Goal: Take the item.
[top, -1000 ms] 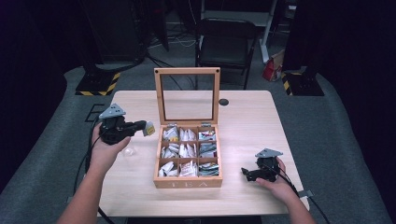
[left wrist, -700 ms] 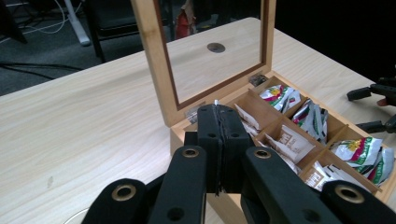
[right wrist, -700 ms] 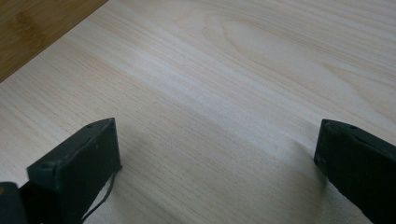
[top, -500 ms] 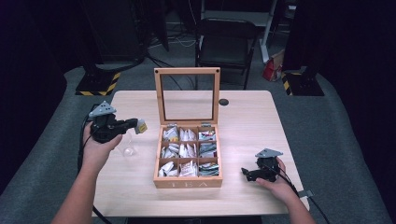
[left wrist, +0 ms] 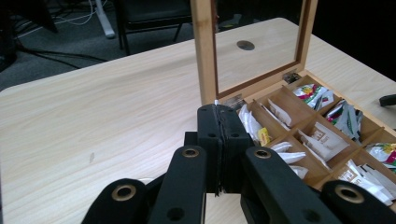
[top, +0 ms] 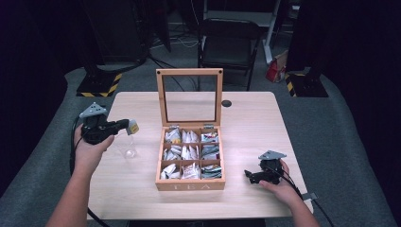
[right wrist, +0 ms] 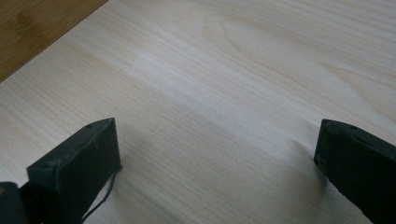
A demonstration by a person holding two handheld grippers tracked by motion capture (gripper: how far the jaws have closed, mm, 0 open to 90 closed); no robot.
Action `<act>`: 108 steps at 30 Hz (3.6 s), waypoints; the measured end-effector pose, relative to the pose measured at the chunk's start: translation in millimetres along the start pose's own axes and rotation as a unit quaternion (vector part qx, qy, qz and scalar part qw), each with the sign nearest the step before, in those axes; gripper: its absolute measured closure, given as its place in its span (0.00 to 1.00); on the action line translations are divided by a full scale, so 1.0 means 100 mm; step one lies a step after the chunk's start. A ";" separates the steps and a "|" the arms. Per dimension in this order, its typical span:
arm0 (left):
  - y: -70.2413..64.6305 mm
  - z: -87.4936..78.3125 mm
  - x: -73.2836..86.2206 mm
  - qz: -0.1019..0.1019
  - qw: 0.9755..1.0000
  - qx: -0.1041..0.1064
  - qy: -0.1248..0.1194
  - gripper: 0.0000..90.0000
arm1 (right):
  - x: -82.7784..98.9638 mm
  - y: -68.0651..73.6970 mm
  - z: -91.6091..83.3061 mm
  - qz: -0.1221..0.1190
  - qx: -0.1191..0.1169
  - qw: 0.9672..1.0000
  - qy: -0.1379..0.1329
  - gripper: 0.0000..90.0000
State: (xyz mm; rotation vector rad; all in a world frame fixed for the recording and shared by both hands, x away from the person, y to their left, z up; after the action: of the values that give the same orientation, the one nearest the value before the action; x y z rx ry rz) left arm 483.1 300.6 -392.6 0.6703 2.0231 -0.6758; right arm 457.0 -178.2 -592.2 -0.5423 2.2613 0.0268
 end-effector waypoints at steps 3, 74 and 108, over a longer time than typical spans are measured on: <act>0.04 -0.03 0.02 -0.006 1.000 -0.004 0.001 0.99 | 0.00 0.00 0.00 0.000 0.000 1.000 0.000 0.00; 0.52 0.21 0.79 -0.079 0.995 -0.044 0.051 0.94 | 0.00 0.00 0.00 0.001 0.001 1.000 0.000 0.00; 0.27 0.09 0.66 -0.065 0.996 -0.036 0.039 0.47 | 0.00 0.00 0.00 0.000 0.000 1.000 -0.001 0.00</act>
State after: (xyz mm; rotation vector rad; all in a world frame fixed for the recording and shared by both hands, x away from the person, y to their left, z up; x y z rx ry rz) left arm 475.2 326.6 -458.8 0.5335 2.1660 -0.6567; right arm 457.2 -178.1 -592.2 -0.5409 2.2599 0.0269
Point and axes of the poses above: each handheld gripper's, and its own axes: z roughly forward along the jaws, x roughly out of its underside, y roughly to its left, the point moved 9 cm from there along z, roughly forward along the jaws, and after that the axes turned 13 degrees about x, right-handed, at the moved point
